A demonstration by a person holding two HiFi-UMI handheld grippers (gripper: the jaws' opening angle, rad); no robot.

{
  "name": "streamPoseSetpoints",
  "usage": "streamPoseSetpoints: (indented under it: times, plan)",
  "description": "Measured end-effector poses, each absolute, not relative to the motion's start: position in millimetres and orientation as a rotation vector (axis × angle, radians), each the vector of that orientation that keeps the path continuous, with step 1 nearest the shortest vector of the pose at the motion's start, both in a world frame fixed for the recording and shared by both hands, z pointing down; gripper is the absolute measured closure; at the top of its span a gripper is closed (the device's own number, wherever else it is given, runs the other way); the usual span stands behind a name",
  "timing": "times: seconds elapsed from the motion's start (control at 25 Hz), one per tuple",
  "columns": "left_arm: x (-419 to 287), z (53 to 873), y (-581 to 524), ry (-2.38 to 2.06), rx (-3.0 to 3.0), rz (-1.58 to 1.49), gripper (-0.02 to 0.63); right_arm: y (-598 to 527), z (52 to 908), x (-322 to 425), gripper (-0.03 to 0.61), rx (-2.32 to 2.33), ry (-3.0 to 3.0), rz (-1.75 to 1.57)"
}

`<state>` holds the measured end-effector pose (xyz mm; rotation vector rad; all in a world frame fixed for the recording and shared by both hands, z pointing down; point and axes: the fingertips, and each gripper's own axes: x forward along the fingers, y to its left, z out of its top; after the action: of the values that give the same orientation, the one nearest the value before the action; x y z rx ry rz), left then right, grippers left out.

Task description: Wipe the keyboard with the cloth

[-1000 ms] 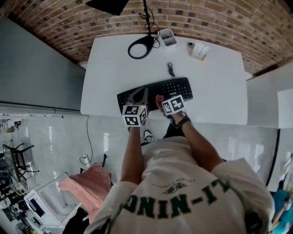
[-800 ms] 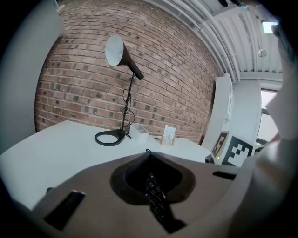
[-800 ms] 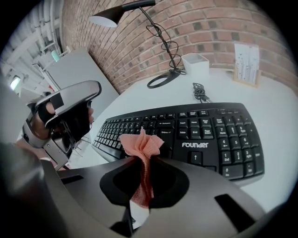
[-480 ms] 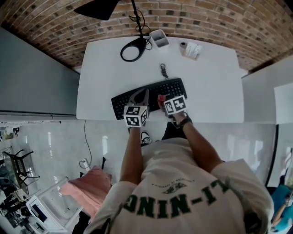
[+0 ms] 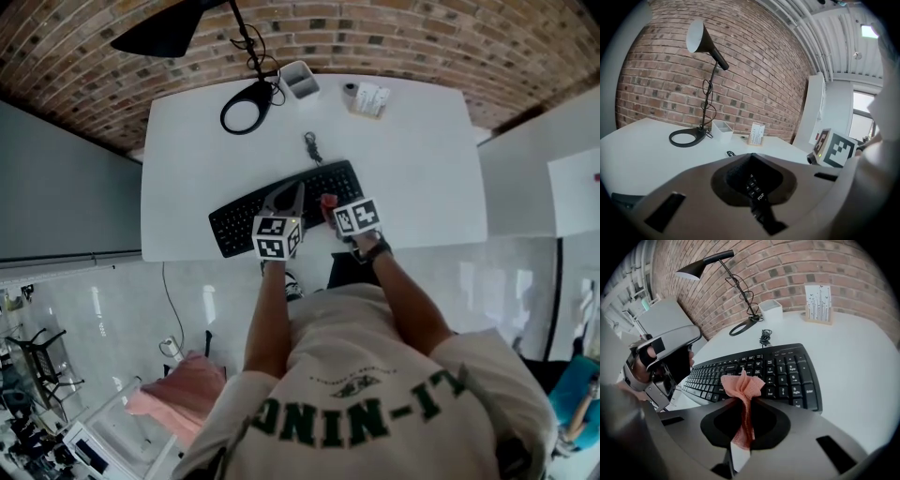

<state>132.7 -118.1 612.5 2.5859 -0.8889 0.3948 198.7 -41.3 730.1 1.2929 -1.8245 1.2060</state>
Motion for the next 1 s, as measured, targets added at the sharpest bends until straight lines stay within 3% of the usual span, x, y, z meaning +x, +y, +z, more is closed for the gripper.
streamPoseSetpoints:
  times: [0.56,1.0]
  plan:
    - [179.9,609.2,-119.3,-0.769,2.642,0.416,0.614,-33.0,729.0,273.2,0.554,1.501,-1.706,1.240]
    - [147.3,602.3,-126.4,-0.861,2.582,0.402,0.614,-36.6,724.0,317.8,0.554,1.650,-1.571,1.197]
